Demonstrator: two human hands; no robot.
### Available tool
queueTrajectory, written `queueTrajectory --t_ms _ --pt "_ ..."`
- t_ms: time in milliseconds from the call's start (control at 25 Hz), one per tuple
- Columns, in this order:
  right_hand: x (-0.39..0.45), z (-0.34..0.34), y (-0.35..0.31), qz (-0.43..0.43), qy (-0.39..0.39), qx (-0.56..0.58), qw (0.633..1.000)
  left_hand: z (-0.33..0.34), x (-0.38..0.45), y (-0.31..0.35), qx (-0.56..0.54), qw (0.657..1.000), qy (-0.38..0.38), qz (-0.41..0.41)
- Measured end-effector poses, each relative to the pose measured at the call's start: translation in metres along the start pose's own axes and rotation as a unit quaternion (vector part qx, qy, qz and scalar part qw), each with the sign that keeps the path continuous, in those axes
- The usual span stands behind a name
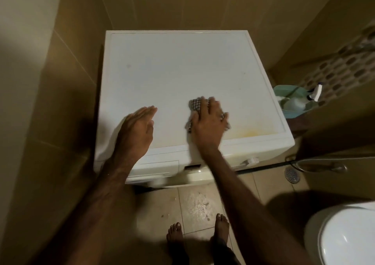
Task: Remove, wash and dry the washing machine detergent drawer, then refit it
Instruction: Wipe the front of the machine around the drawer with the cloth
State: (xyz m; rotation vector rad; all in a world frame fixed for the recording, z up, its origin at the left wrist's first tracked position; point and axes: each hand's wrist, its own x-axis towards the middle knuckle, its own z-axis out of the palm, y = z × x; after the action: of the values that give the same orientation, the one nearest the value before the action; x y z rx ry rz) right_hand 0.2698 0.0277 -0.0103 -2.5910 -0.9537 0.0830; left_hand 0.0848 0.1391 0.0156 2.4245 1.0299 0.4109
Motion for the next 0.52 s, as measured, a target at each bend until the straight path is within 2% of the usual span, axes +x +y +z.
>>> queueTrajectory --t_ms 80,160,240,320,360,440,520 --pt "-0.025 0.003 0.005 -0.087 -0.023 -0.006 0.996 0.014 0.012 0.022 -0.004 1.0 -0.019 0.017" --pt "-0.035 -0.011 0.058 -0.119 -0.026 -0.006 0.993 0.025 0.023 0.04 -0.002 0.999 -0.031 0.044" --pt "0.0 -0.037 0.122 -0.016 0.002 -0.026 1.0 0.034 0.028 0.052 0.008 0.996 -0.04 0.075" --pt "0.042 -0.055 0.148 0.075 -0.002 -0.039 0.996 0.041 0.032 0.061 0.012 0.996 -0.039 0.083" --pt "0.048 -0.055 0.146 0.065 -0.008 -0.037 0.997 0.046 0.035 0.067 0.011 0.996 -0.04 0.082" --pt "0.031 -0.051 0.143 -0.037 -0.032 -0.043 0.998 0.057 0.041 0.082 0.013 0.995 -0.043 0.085" --pt "0.009 -0.055 0.172 -0.086 -0.043 -0.055 0.994 0.065 0.047 0.091 0.027 0.996 -0.023 0.083"
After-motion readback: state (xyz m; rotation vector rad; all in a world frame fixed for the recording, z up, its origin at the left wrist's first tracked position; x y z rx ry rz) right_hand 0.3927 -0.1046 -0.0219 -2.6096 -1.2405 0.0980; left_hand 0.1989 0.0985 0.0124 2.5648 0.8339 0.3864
